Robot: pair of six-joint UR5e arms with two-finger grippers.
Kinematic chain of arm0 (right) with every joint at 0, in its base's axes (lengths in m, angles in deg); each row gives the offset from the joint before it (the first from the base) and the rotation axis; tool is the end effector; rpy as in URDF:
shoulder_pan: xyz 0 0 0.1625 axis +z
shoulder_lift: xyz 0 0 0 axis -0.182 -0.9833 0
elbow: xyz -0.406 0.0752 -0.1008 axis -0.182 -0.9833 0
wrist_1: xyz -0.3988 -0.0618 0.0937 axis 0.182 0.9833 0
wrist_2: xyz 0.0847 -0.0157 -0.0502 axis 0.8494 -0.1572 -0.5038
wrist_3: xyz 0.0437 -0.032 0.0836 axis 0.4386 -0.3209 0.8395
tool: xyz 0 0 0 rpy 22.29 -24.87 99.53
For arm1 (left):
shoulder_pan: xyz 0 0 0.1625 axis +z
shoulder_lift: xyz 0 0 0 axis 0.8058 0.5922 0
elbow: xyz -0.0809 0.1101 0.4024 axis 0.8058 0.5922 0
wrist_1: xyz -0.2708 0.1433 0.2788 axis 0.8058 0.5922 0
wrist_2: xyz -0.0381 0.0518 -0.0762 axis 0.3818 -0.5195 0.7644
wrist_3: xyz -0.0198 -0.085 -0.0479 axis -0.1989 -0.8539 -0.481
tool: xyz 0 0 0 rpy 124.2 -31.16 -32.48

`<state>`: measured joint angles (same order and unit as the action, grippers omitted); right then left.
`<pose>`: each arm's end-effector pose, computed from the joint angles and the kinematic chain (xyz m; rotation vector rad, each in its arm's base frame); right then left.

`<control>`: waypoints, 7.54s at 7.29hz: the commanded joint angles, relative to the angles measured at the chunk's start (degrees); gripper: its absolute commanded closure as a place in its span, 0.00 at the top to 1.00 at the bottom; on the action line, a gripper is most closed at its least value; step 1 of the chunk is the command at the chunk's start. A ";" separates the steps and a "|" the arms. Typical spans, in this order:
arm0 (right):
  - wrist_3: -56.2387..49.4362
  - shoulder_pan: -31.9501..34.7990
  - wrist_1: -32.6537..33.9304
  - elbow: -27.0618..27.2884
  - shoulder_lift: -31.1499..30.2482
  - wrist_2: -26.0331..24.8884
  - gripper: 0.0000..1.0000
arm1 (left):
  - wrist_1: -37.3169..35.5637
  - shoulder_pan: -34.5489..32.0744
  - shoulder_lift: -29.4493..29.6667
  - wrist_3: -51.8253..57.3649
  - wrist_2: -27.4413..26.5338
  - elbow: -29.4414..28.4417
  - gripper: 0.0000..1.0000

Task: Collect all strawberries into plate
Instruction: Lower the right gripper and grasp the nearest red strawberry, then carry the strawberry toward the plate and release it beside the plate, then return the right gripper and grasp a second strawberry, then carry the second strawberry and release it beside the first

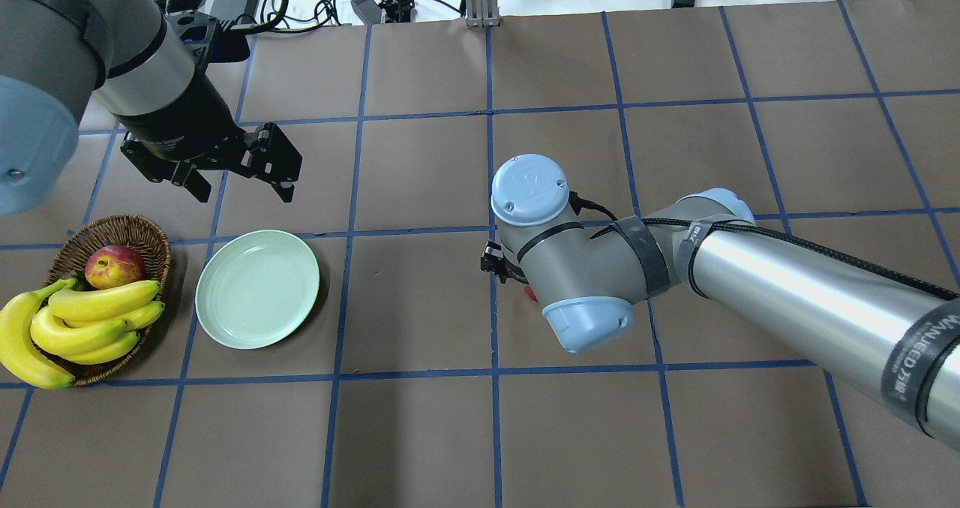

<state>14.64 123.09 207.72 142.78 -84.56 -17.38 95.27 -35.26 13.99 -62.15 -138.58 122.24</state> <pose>0.3166 -0.4304 0.1897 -0.5547 -3.0338 0.0492 -0.1244 -0.4559 0.4731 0.0627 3.1360 0.0452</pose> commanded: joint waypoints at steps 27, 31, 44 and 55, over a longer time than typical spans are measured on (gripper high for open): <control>1.71 14.61 -0.45 -13.46 6.09 -3.11 0.95 | 0.15 0.44 -0.25 -0.09 -0.20 0.38 1.00; -21.58 -5.87 -15.94 -10.57 -1.84 -5.31 0.98 | 0.07 0.35 -0.25 -0.09 -0.28 0.38 1.00; -22.77 -7.04 1.20 0.95 1.06 0.14 0.33 | -0.02 0.79 -0.07 -0.09 -0.20 0.30 1.00; 1.93 11.24 1.96 -12.93 9.93 4.53 0.03 | -1.25 0.88 0.19 0.00 -0.20 1.17 1.00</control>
<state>15.60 133.11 206.07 129.91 -76.49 -13.04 94.07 -34.54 14.17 -62.22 -138.72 123.41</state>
